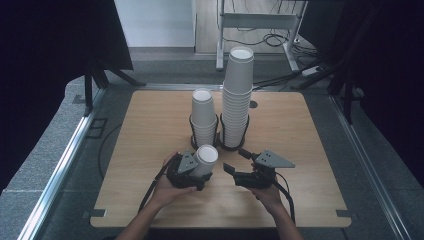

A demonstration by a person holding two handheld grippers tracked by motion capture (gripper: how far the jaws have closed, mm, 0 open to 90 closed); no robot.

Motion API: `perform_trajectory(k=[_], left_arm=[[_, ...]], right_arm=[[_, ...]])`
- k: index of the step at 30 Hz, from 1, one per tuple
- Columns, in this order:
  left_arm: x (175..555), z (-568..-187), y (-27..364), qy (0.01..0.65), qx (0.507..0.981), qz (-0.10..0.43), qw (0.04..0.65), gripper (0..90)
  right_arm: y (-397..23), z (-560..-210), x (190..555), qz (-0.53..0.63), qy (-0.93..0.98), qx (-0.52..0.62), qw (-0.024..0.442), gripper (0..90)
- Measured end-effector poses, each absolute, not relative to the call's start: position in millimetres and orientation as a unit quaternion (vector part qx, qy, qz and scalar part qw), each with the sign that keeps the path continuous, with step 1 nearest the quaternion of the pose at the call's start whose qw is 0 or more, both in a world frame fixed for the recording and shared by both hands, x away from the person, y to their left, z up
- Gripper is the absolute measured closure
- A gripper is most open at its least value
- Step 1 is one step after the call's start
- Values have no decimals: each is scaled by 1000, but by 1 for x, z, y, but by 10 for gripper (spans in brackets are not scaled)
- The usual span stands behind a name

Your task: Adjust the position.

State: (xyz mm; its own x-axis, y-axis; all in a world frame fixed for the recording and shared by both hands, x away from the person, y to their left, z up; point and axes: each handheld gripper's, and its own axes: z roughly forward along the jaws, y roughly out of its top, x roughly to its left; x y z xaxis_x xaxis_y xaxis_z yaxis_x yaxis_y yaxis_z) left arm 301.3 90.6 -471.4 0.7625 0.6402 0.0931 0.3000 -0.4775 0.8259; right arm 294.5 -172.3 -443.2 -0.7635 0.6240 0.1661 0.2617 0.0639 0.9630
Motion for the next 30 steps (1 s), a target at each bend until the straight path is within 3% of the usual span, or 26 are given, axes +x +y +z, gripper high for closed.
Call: perform_trajectory(k=[9, 18, 23, 27, 30], left_arm=[[295, -477, 76, 259, 848, 206, 413, 137], [288, -481, 62, 237, 856, 201, 413, 137], [286, -482, 59, 232, 857, 198, 414, 137], [284, -483, 56, 226, 860, 197, 414, 136], [284, -484, 57, 227, 857, 196, 420, 130]], right_arm=[[-152, -452, 293, 611, 720, 306, 121, 129], [-145, -461, 296, 614, 719, 311, 90, 124], [-141, -463, 295, 614, 722, 309, 85, 138], [-139, -465, 294, 615, 722, 306, 82, 227], [-140, -465, 295, 616, 719, 311, 79, 235]])
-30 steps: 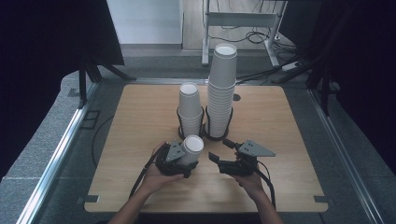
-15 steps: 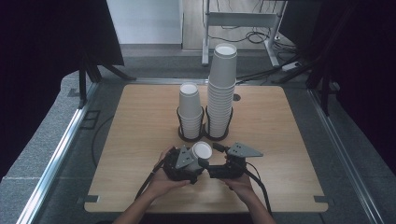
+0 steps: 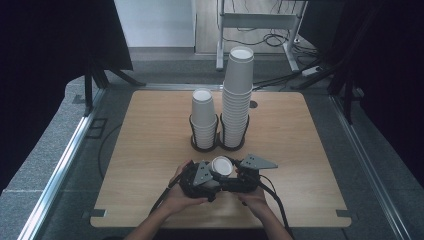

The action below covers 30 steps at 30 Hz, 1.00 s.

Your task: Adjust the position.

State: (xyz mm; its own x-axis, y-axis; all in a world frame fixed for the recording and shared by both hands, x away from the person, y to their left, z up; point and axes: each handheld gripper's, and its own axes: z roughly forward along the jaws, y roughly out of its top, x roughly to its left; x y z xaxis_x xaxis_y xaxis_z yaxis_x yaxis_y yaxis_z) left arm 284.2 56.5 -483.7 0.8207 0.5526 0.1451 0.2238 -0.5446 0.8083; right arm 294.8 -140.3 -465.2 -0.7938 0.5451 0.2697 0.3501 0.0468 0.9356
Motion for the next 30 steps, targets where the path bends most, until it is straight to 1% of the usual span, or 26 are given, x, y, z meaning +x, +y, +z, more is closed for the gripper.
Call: perform_trajectory(k=[4, 6, 7, 8, 10, 14, 17, 22, 30], left_arm=[[284, -484, 57, 224, 851, 197, 432, 102], [284, -483, 58, 226, 850, 195, 434, 61], [285, -482, 59, 229, 849, 193, 436, 61], [285, -482, 60, 233, 847, 193, 438, 37], [286, -481, 61, 236, 845, 193, 440, 25], [287, -481, 63, 240, 842, 191, 443, 18], [287, -481, 64, 240, 842, 189, 445, 12], [287, -480, 66, 240, 840, 185, 450, 2], [286, -482, 64, 234, 844, 185, 446, 0]], right_arm=[[-142, -464, 295, 621, 714, 315, 78, 242], [-142, -463, 295, 623, 711, 317, 81, 243], [-143, -463, 294, 622, 710, 317, 87, 243], [-144, -461, 294, 629, 705, 316, 89, 244], [-146, -460, 293, 632, 702, 316, 88, 245], [-152, -457, 294, 636, 689, 334, 98, 245], [-157, -457, 295, 644, 680, 340, 87, 246], [-161, -455, 295, 653, 672, 340, 82, 246], [-158, -454, 293, 660, 667, 339, 63, 246]])
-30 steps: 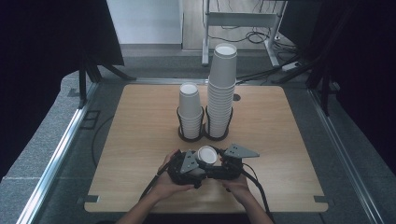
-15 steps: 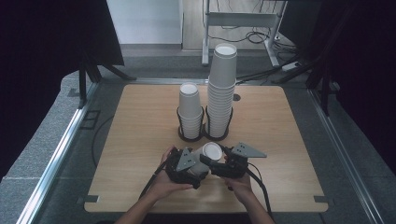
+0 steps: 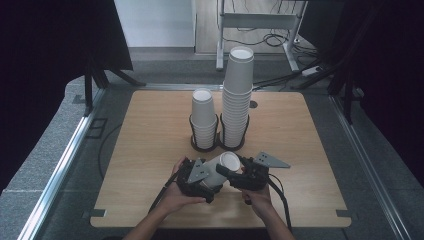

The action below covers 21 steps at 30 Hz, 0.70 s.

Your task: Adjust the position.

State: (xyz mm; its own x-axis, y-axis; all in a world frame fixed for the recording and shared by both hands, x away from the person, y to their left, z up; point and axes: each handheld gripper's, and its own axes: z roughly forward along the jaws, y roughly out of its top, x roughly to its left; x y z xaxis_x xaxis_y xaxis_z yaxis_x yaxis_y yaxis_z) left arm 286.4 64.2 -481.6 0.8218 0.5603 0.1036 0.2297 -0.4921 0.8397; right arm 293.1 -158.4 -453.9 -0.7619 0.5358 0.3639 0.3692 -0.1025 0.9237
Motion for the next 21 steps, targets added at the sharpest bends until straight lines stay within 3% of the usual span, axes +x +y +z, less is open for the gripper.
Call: perform_trajectory(k=[21], left_arm=[[285, -483, 62, 231, 852, 198, 427, 56]], right_arm=[[-155, -454, 292, 654, 675, 336, 64, 243]])
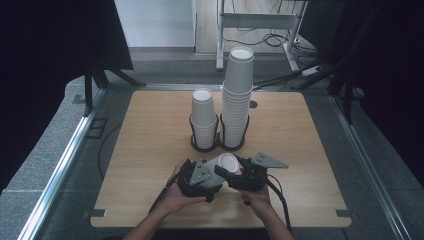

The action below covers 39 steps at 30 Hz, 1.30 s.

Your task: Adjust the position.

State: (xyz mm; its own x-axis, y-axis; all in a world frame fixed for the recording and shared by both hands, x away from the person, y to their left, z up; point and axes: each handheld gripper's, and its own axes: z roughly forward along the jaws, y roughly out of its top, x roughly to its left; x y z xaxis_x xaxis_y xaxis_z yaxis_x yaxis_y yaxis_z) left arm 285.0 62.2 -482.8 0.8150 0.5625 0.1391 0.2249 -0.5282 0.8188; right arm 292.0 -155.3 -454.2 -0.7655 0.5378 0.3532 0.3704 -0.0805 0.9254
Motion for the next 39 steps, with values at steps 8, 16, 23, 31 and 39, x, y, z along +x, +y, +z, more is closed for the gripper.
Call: perform_trajectory(k=[8, 16, 23, 31, 39], left_arm=[[286, -484, 62, 237, 854, 189, 424, 53], [287, -484, 63, 234, 859, 185, 417, 78], [288, -484, 63, 228, 865, 190, 405, 87], [291, -478, 66, 215, 870, 203, 394, 88], [297, -471, 75, 218, 867, 206, 397, 89]], right_arm=[[-154, -455, 292, 650, 677, 338, 63, 244], [-154, -457, 294, 648, 680, 339, 60, 237], [-155, -460, 298, 644, 683, 341, 47, 220], [-158, -456, 298, 638, 692, 332, 54, 125], [-164, -448, 298, 626, 709, 316, 79, 108]])
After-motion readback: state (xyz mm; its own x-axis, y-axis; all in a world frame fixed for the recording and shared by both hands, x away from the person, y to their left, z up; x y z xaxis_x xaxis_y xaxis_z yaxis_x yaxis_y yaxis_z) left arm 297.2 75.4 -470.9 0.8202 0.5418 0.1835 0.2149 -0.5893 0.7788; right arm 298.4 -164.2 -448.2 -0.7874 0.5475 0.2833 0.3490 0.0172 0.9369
